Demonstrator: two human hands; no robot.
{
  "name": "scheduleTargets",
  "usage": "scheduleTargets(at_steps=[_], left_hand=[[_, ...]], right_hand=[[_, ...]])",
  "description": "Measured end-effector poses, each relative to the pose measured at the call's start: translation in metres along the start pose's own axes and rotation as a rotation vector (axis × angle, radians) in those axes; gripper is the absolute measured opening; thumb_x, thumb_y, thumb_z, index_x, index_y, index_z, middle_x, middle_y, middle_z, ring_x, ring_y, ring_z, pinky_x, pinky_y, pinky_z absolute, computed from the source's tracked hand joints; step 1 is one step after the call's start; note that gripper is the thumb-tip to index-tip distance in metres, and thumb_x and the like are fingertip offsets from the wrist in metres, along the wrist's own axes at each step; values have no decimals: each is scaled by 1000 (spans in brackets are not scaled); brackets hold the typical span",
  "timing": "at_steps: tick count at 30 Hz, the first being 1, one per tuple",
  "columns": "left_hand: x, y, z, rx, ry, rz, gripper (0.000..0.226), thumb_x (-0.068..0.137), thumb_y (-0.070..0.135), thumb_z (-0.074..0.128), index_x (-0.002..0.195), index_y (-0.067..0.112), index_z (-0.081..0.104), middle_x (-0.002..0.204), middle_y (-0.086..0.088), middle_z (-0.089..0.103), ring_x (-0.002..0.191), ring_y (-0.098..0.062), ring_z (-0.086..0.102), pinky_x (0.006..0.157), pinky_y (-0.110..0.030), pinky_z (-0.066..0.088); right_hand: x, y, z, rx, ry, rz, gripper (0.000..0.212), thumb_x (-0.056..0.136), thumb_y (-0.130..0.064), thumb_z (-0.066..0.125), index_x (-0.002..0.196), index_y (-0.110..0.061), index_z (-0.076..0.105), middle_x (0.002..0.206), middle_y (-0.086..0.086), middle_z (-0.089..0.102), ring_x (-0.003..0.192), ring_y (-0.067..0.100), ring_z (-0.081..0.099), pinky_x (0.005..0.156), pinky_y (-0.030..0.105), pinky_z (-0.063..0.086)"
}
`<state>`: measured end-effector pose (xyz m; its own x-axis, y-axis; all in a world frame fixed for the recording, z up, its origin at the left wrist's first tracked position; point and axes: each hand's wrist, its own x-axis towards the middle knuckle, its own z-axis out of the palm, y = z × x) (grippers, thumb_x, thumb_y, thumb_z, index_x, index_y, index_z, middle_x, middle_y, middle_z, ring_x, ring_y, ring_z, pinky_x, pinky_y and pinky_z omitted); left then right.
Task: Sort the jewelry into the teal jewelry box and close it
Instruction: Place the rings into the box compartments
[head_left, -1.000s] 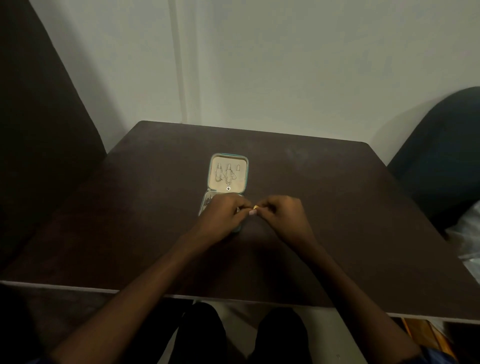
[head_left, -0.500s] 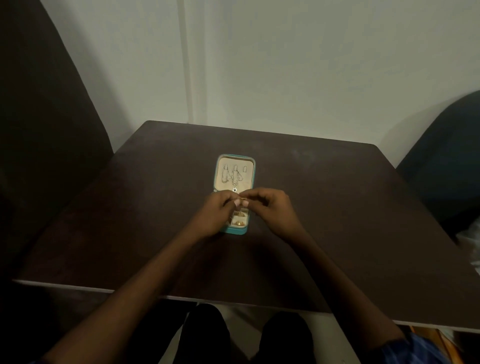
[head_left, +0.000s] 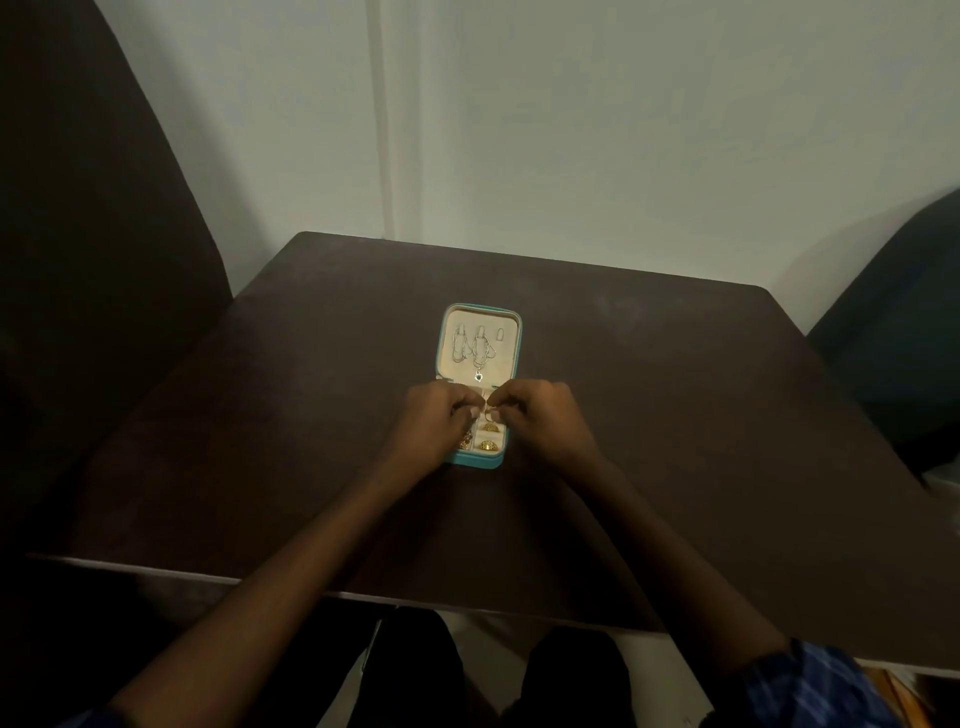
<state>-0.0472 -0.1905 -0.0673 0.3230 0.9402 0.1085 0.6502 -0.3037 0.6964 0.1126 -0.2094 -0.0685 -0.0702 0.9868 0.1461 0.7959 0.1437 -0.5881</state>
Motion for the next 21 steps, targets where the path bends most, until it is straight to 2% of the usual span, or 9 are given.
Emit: scheduleTargets(at_steps=[5,14,17,21], left_hand=[[-2,4,1,78,-23,54,24,91,14,57,112,12,67,124,-6,62,112,-16,59,83,-19,44],[-1,2,2,93,11,86,24,92,13,55,112,11,68,124,-7,62,114,-17,58,84,-17,43],[-2,1,4,97,4,94,25,92,14,54,114,11,67,124,-7,62,112,-16,59,84,-16,43],[-3,2,5,129,-13,117,28,93,13,52,118,12,65,129,-8,59,119,-18,54,92,-21,42]], right_hand=[[0,1,-1,-127,-6,-62,15,88,-16,59,99,-12,69,110,7,69,103,19,62,78,29,51],[2,-2,0,-174,85,-89,15,89,-17,59,99,-11,68,104,7,67,97,19,54,70,25,35],[3,-3,0,-195,57,-81,15,89,-16,59,100,-10,67,106,8,66,100,19,53,72,26,39],[5,-4,-2,-161,14,-52,13,87,-14,60,95,-11,70,106,7,69,101,20,61,79,33,52]])
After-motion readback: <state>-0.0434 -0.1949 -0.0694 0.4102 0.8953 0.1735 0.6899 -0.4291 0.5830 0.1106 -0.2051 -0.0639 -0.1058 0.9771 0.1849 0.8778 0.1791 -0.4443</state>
